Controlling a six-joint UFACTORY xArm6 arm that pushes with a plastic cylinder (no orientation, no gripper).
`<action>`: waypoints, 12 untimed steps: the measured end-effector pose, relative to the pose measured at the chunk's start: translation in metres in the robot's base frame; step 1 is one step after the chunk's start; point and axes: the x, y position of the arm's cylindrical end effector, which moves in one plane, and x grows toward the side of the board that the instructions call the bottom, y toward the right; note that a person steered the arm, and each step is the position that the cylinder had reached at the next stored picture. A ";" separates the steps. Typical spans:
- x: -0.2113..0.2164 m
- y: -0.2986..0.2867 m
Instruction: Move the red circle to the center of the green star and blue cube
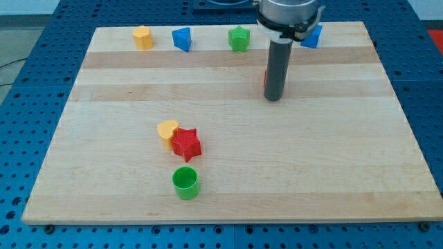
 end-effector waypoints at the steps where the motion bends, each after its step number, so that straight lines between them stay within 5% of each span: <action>1: -0.038 0.000; 4: -0.088 0.033; 5: -0.058 0.026; 10: -0.087 -0.041; 12: -0.102 -0.005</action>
